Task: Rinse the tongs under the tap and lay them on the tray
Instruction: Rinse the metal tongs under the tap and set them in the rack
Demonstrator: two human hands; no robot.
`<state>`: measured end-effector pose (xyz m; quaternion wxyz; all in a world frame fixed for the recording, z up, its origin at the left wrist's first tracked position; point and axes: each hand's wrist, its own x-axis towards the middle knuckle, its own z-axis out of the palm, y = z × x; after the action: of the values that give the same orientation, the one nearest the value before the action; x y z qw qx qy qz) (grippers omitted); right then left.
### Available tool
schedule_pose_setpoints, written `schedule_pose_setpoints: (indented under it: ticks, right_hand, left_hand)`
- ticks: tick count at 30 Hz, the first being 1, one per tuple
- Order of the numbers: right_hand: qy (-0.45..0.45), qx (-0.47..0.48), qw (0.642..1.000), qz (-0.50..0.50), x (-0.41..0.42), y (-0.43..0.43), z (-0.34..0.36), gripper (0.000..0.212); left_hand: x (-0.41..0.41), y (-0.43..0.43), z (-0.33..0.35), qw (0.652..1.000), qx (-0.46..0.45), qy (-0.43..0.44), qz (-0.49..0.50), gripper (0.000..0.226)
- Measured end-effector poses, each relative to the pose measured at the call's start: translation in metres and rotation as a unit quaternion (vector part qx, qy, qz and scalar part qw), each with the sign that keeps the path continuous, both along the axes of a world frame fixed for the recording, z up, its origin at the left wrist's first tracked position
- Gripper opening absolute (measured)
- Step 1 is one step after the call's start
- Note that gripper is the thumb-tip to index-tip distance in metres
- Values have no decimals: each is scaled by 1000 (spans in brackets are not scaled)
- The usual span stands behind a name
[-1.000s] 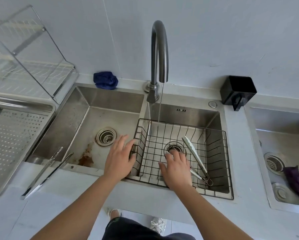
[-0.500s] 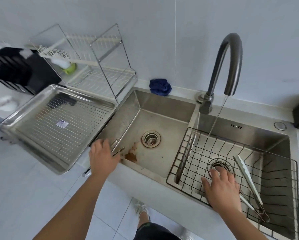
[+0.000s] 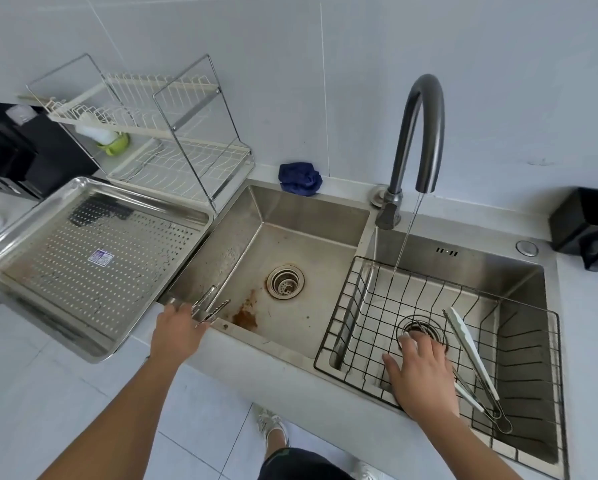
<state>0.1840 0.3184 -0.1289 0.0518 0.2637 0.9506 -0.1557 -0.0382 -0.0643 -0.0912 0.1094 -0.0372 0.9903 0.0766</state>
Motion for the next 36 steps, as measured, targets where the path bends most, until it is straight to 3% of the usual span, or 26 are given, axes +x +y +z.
schedule_pose_setpoints:
  ticks: [5, 11, 15, 22, 25, 27, 30, 31, 36]
  right_hand:
    - [-2, -7, 1000, 1, 0, 1, -1, 53]
    - [-7, -13, 1000, 6, 0, 3, 0, 54]
    - [-13, -31, 999, -3, 0, 2, 2, 56]
    - [44, -101, 994, -26, -9, 5, 17, 44]
    - [129, -267, 952, -71, -23, 2, 45, 29]
    - [176, -400, 892, -113, -38, 1, 72, 14]
    - [224, -527, 808, -137, -61, 1, 106, 20]
    - [235, -537, 798, -136, -68, 2, 114, 23]
    - [266, -479, 824, -144, -87, 11, 128, 29]
  left_hand:
    - [5, 1, 4, 1000, 14, 26, -6, 52]
    - [20, 41, 21, 983, 181, 41, 13, 54]
    - [38, 94, 46, 932, 361, 24, 20, 21]
    - [77, 153, 60, 866, 496, -62, -2, 24]
    - [91, 171, 66, 817, 565, -113, -1, 25]
    - [99, 183, 70, 791, 590, -163, 8, 21]
    - [108, 203, 71, 767, 604, -216, -9, 25]
    - [111, 210, 71, 761, 609, -226, -14, 29]
    - [111, 232, 73, 770, 595, -229, -38, 41]
